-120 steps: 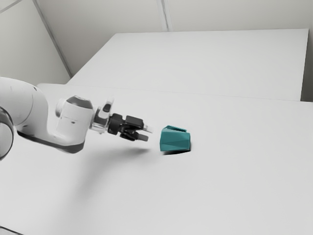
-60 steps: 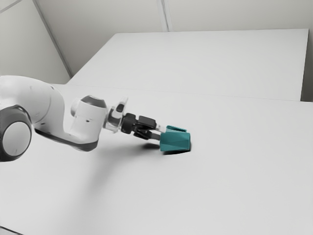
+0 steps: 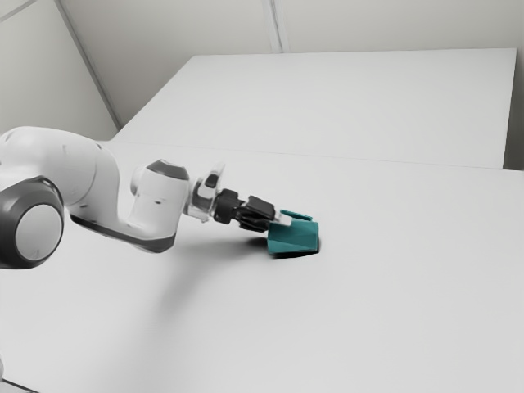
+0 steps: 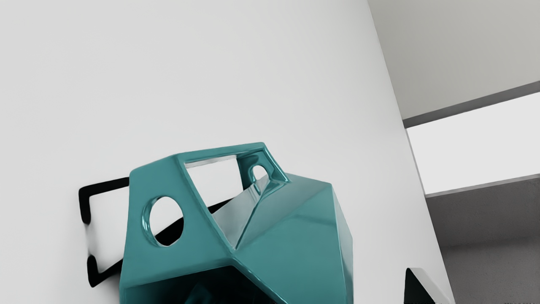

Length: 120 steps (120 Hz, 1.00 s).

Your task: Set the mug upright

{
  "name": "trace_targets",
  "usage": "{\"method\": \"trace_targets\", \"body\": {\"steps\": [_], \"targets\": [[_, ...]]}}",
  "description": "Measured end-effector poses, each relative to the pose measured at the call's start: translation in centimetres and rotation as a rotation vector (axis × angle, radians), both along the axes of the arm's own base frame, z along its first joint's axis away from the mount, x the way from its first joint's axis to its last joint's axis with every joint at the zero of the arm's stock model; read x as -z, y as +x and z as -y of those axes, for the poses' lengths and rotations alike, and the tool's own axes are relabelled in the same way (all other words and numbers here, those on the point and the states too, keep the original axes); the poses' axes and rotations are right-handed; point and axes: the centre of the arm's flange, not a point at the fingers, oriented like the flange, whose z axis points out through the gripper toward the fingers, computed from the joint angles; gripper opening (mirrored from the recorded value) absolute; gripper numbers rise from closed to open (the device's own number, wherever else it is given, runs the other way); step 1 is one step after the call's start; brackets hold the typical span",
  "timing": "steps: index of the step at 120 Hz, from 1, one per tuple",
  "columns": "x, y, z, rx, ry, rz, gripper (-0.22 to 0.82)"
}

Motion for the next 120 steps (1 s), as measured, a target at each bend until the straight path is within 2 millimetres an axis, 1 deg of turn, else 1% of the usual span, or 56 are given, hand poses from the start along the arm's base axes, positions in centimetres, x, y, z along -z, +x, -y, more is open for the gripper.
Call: {"method": "trace_targets", "body": {"steps": [18, 34, 56, 78, 92, 120], "targets": [[0.0, 0.0, 0.3, -0.002, -0.009, 0.001, 0.05], [0.0, 0.0, 0.6, 0.001, -0.013, 0.002, -0.04], [-0.5, 0.0, 1.0, 0.009, -0.021, 0.011, -0.13], [-1.8, -0.1, 1.4, 0.025, -0.043, 0.029, -0.16], [-3.6, -0.2, 2.1, 0.040, -0.057, 0.055, -0.17], [-9.8, -0.6, 3.6, 0.055, -0.024, 0.147, -0.18]]}}
